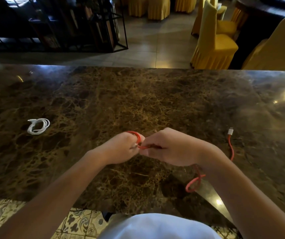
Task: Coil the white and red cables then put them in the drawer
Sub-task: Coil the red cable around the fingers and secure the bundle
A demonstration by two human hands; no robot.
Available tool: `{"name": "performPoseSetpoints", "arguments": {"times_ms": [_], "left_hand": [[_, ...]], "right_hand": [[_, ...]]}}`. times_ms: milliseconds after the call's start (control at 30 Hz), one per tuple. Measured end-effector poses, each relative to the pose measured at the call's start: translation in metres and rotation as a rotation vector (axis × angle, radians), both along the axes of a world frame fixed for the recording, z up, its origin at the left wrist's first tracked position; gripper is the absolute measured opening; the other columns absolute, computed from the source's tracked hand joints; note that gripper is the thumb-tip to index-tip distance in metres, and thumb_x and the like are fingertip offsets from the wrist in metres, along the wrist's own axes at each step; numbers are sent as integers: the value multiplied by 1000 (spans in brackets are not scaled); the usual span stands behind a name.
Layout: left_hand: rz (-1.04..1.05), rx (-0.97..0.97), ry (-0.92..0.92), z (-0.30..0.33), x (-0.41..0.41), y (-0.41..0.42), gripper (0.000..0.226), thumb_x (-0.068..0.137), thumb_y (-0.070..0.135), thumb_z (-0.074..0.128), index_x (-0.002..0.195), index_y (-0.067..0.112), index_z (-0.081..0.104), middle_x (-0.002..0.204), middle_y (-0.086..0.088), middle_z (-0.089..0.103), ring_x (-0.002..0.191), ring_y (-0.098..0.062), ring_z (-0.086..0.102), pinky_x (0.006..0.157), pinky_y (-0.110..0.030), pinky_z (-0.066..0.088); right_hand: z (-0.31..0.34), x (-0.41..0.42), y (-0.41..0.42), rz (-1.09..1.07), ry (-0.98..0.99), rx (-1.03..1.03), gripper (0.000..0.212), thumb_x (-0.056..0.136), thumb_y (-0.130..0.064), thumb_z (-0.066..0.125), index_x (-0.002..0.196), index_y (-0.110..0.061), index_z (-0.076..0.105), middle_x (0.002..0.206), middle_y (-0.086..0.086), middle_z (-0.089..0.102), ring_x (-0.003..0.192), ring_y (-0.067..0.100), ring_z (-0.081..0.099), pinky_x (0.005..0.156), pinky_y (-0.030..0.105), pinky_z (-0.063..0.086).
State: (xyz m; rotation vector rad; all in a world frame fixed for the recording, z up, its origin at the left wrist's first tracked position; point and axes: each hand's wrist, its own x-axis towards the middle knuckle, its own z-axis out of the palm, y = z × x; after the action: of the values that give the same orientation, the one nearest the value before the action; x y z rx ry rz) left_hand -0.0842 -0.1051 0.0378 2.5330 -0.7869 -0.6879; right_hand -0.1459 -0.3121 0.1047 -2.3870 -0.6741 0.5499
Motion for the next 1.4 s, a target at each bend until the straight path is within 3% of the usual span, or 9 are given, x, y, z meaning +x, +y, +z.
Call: {"name": "performPoseSetpoints", "arguments": {"times_ms": [67, 133, 333, 600, 667, 800, 967, 1233, 1400], "left_hand": [[-137, -6, 136, 12, -16, -9, 33, 105, 16, 57, 94, 43, 74, 102, 12, 72, 103, -3, 69, 95, -29, 55], [-276, -102, 224, 27, -32, -16, 37, 106, 9, 54, 123, 35, 73, 135, 14, 67, 129, 6, 56, 115, -23, 42], [-622, -344, 448, 79, -59, -30, 37, 104, -3, 56, 140, 4, 63, 150, -5, 61, 140, -10, 54, 119, -37, 41], [-409, -773, 594, 104, -40, -20, 57, 103, 19, 58, 155, 2, 42, 156, -8, 51, 147, -22, 47, 120, -38, 38], [-385, -821, 646, 102, -41, -22, 63, 104, 28, 57, 159, 7, 35, 160, -1, 46, 152, -22, 41, 121, -38, 36], [-318, -799, 666, 98, -40, -26, 75, 102, 31, 59, 161, 2, 23, 169, -11, 33, 157, -27, 31, 124, -40, 32], [-286, -785, 675, 100, -46, -27, 70, 99, 32, 65, 159, 19, 32, 169, -3, 35, 157, -21, 33, 123, -39, 35], [-183, -896, 395, 113, -34, -9, 63, 100, 31, 67, 156, 19, 40, 165, 4, 42, 156, -22, 35, 125, -40, 32], [-188, -471, -54, 93, -15, 8, 68, 102, 14, 61, 162, 18, 30, 171, 8, 30, 157, -3, 24, 129, -40, 25]], "right_hand": [[13, 5, -5, 42, -117, -15, 17, 103, -26, 62, 93, -18, 73, 77, -9, 67, 66, 5, 60, 64, 21, 45], [23, 13, -18, -12, -117, 98, 15, 97, -30, 72, 89, -18, 76, 73, -12, 66, 64, 5, 59, 62, 15, 41], [15, 26, -33, 4, 157, 613, 29, 79, -38, 79, 78, -10, 73, 59, -4, 54, 50, 4, 45, 52, 16, 38], [-49, 21, -20, -171, 533, 985, 29, 89, -32, 76, 87, -4, 68, 64, 15, 49, 50, 29, 46, 44, 38, 27], [-57, 11, -21, -208, 591, 991, 20, 84, -25, 65, 67, -23, 73, 46, 0, 42, 38, 13, 38, 39, 29, 21], [-61, 2, -12, -301, 583, 834, 72, 106, -4, 41, 47, -35, 65, 42, -10, 39, 36, 6, 32, 38, 21, 26], [-49, -3, 5, -360, 499, 668, 78, 100, 5, 49, 34, -35, 56, 37, -13, 45, 37, 1, 42, 43, 12, 34], [-90, -12, 1, -298, 709, 971, 35, 103, -42, 53, 83, -15, 61, 56, 1, 28, 38, 6, 26, 34, 21, 20], [-43, -21, -22, -220, 500, 672, 41, 104, -42, 50, 83, -10, 63, 52, 0, 34, 40, 9, 27, 37, 22, 22]]}}
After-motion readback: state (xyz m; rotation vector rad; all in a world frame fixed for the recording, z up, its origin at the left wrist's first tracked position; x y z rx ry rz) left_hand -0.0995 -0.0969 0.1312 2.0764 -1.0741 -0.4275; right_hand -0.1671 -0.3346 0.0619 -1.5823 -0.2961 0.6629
